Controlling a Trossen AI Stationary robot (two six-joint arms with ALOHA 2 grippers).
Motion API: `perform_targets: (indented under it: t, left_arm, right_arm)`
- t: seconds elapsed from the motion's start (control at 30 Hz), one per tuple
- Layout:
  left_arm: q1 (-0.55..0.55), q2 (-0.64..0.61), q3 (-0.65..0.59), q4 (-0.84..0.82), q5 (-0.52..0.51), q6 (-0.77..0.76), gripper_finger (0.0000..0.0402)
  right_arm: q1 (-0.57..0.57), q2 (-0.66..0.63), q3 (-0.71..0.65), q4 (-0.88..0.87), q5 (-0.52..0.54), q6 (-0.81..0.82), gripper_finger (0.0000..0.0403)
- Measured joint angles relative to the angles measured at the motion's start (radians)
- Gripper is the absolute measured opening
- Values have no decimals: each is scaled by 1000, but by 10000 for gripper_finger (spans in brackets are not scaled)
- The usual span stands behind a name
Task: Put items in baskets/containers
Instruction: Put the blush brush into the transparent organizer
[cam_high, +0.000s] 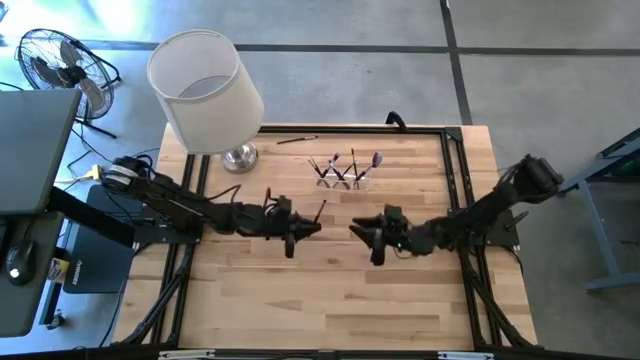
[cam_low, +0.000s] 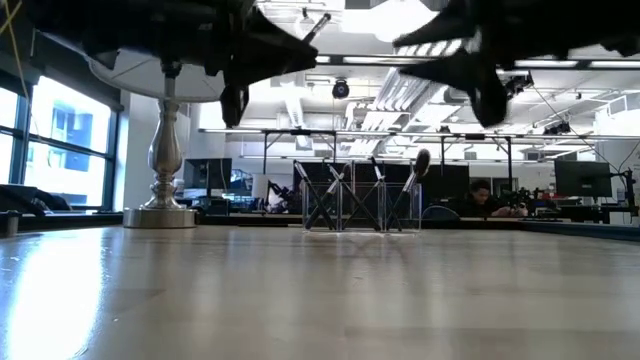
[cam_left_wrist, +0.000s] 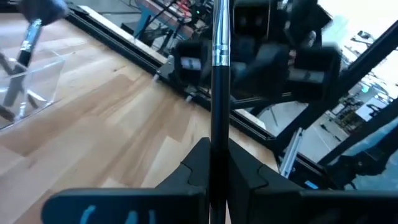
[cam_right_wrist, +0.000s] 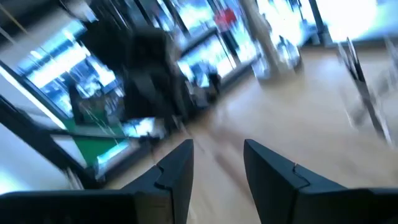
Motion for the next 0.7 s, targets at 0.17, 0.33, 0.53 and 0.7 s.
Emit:
perform_targets:
  t: [0.17, 0.33, 0.53, 0.7]
  left_arm:
    - [0, 0, 90, -98, 28, 18, 16]
    - [0, 0, 169, -175, 16, 81, 22]
    - [-1, 0, 204, -225, 9, 89, 17]
    - [-1, 0, 205, -227, 11, 89, 19]
  right_arm:
    - [-104, -2, 96, 24, -122, -120, 135]
    - [-185, 5, 206, -129, -280, -124, 135]
    - [-225, 5, 246, -158, -369, -133, 135]
    - [-238, 6, 254, -152, -397, -131, 135]
